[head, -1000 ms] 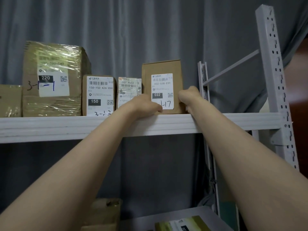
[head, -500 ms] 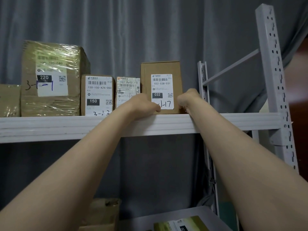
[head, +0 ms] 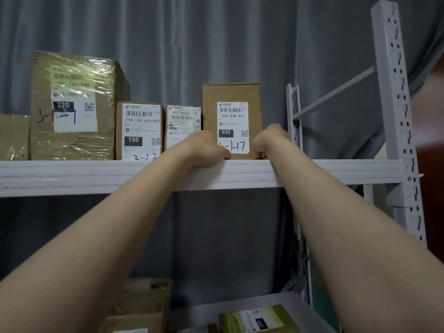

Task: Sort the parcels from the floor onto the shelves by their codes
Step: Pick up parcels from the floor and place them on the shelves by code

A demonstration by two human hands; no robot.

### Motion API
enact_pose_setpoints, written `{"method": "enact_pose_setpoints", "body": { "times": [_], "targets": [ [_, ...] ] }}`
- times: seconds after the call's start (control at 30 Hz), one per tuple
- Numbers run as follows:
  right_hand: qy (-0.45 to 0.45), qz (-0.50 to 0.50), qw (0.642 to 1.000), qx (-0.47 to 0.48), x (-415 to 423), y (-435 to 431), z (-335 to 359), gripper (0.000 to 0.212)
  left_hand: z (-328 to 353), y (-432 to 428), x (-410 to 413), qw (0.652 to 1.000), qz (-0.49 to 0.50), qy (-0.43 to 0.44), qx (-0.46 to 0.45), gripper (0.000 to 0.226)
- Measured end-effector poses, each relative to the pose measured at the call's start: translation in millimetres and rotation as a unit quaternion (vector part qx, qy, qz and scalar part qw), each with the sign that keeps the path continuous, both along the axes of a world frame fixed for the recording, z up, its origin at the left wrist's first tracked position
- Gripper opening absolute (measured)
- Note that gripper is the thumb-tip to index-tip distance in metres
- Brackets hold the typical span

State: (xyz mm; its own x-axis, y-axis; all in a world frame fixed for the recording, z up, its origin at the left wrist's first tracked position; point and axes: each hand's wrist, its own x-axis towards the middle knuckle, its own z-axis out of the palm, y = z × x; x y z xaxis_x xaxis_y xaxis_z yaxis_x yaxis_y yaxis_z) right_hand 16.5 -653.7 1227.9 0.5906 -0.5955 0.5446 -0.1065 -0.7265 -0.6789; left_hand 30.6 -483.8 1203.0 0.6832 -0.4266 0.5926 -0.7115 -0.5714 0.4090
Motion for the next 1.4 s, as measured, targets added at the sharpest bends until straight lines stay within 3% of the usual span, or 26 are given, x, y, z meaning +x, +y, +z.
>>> {"method": "enact_pose_setpoints", "body": {
  "times": [0.37,0.7,0.83,0.97,1.07,1.23,1.4],
  "targets": [
    [0.009,-0.011,0.999,-0.032,8,-3,1,0.018,0,-1,0,1.000,0.016,-0.017,0.003,0.019],
    [0.020,0.004,1.000,-0.013,4,1,2,0.031,0,-2,2,1.000,0.011,-0.026,-0.006,0.019],
    [0.007,0.019,1.000,0.011,1,3,1,0.041,-1,-2,0,0.999,0.009,-0.032,-0.006,0.022],
    [-0.066,0.032,0.996,0.042,0,3,0,0.085,-1,-2,0,0.999,0.009,-0.037,-0.011,0.021],
    [-0.159,0.026,0.985,0.064,1,4,0,0.094,-1,-2,2,0.999,0.008,-0.046,-0.020,0.015],
    [-0.297,0.013,0.955,0.021,1,4,2,0.056,-1,-1,4,0.997,-0.009,-0.061,-0.041,0.028],
    [-0.321,0.079,0.944,-0.016,-3,15,-2,0.015,-8,4,-8,0.987,-0.063,-0.090,-0.113,0.019]
  ]
}}
